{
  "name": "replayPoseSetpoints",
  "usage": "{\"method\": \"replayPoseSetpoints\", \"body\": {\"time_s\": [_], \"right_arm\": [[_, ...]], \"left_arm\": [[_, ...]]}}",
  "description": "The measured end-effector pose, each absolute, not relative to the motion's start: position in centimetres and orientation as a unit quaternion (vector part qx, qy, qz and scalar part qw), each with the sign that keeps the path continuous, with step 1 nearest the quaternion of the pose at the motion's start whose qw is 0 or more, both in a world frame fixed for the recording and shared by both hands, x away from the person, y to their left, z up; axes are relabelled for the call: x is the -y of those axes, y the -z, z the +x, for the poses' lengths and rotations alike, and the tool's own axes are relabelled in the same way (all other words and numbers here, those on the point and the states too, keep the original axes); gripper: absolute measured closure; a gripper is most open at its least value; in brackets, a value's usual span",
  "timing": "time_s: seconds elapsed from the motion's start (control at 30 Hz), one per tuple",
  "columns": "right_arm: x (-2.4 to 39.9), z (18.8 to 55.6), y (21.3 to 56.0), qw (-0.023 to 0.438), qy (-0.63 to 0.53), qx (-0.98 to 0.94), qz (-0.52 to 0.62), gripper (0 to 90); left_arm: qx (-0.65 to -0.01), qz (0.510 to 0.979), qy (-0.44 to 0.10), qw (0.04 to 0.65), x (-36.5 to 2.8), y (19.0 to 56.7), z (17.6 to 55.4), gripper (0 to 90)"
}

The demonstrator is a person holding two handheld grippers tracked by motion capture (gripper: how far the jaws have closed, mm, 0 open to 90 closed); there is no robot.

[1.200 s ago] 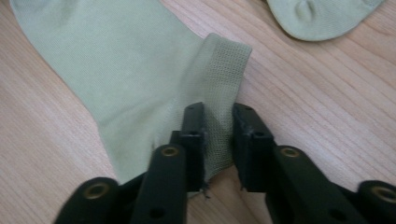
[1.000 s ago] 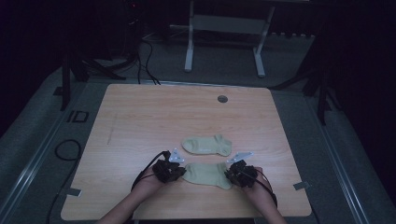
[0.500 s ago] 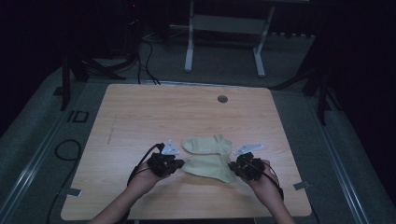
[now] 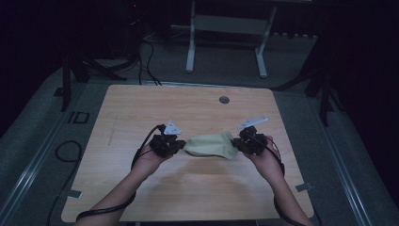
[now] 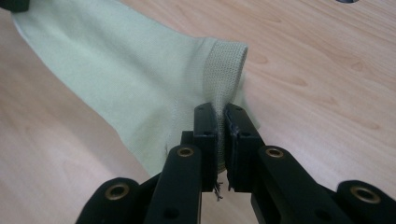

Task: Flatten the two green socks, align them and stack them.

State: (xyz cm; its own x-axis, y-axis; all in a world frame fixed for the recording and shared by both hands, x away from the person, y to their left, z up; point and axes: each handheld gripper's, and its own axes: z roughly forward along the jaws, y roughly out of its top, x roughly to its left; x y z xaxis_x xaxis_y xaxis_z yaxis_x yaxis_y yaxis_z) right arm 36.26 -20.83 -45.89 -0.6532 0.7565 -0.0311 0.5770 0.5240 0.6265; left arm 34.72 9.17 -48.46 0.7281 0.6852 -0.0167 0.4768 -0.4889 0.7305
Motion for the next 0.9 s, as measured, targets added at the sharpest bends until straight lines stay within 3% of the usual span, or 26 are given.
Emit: {"method": "replayPoseSetpoints", "body": {"time_s": [0.17, 0.33, 0.9], "right_arm": [[20.6, 38.6, 46.4, 0.144, -0.282, -0.861, 0.399, 83.7], [20.7, 40.3, 48.1, 0.123, -0.267, -0.861, 0.415, 83.7], [20.2, 42.8, 52.6, 0.094, -0.233, -0.866, 0.433, 82.5]], "left_arm": [[-0.342, 0.854, -0.160, 0.359, -8.5, 49.3, 36.0, 87.4], [-0.354, 0.854, -0.140, 0.355, -8.3, 50.9, 37.1, 87.4], [-0.364, 0.858, -0.136, 0.336, -8.1, 54.7, 38.4, 86.9]]}}
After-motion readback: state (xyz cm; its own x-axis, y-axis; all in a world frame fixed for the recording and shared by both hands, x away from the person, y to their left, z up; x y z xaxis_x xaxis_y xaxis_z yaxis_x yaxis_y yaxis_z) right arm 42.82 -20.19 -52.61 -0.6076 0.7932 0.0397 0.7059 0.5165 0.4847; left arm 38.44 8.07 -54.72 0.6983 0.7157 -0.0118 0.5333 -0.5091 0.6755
